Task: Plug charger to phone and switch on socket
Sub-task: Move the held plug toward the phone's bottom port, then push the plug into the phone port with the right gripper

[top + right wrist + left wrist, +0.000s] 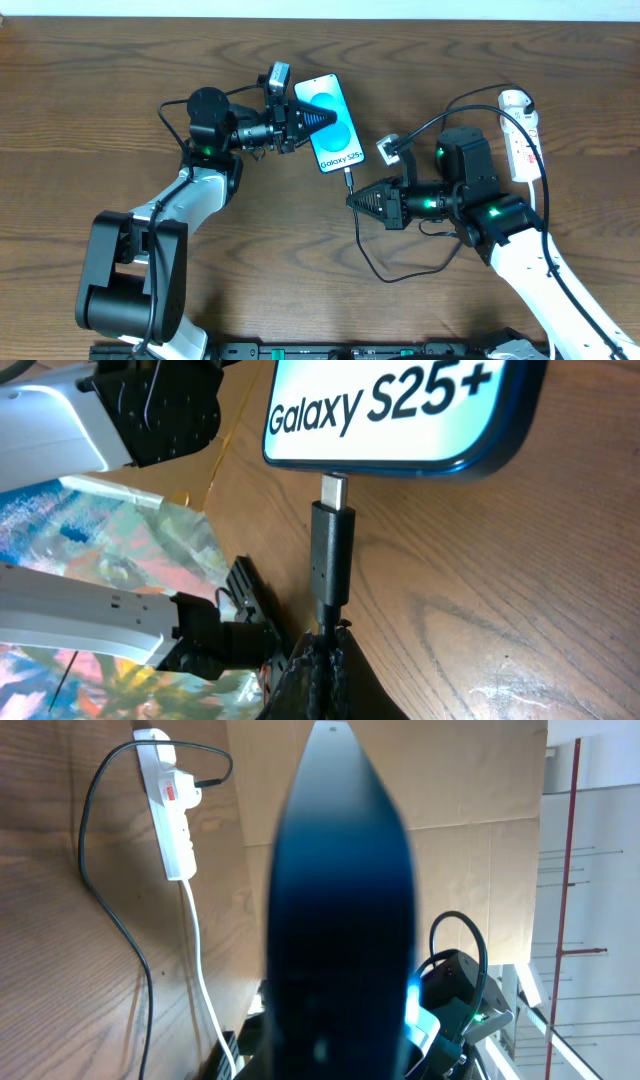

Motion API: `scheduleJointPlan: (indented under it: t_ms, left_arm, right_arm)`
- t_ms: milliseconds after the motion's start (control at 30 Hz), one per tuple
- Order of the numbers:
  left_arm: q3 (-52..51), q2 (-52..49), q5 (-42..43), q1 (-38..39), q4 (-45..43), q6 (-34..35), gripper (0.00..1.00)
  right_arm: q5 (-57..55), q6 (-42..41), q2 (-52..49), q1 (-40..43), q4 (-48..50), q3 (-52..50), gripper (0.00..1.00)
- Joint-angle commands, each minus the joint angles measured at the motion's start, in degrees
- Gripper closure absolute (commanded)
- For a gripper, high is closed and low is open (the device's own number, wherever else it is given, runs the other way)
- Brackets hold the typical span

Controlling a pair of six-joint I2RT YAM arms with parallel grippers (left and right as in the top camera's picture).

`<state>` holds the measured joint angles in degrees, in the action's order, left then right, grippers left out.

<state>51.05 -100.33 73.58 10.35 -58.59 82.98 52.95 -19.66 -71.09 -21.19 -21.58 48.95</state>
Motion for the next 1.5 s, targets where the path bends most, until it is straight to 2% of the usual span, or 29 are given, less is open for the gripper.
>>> scheduleJointPlan:
  t_ms: [0, 133, 233, 867, 1200, 1467]
  left_arm:
    - [1.75, 0.68, 0.94, 0.13, -1.03, 1.29, 0.93]
    - [1.75, 0.68, 0.94, 0.13, -5.25, 3.41, 0.93]
    - [1.75, 0.68, 0.96, 0.13, -8.59, 4.59, 0.93]
    - [1.75, 0.68, 2.93, 0.11, -8.61, 3.87, 0.93]
    - [1.75, 0.68, 3.80, 0.07, -8.59, 1.70, 0.92]
    - [1.75, 0.68, 4.87, 0.07, -8.57, 0.26, 0.93]
  right_arm:
    - [1.20, -2.27, -0.20, -0.39, 0.20, -0.04, 0.99]
    - [1.88, -6.54, -0.20, -0.42, 0.39, -0.04, 0.99]
    - [4.46, -6.51, -0.20, -0.42, 1.99, -0.04, 0.99]
    - [7.65, -6.36, -0.20, -0.61, 2.27, -0.04, 0.99]
    - [6.54, -3.39, -0.20, -0.61, -2.71, -0.04, 0.99]
    - [5.68, 0.09, -0.20, -0.61, -2.89, -0.04, 0.99]
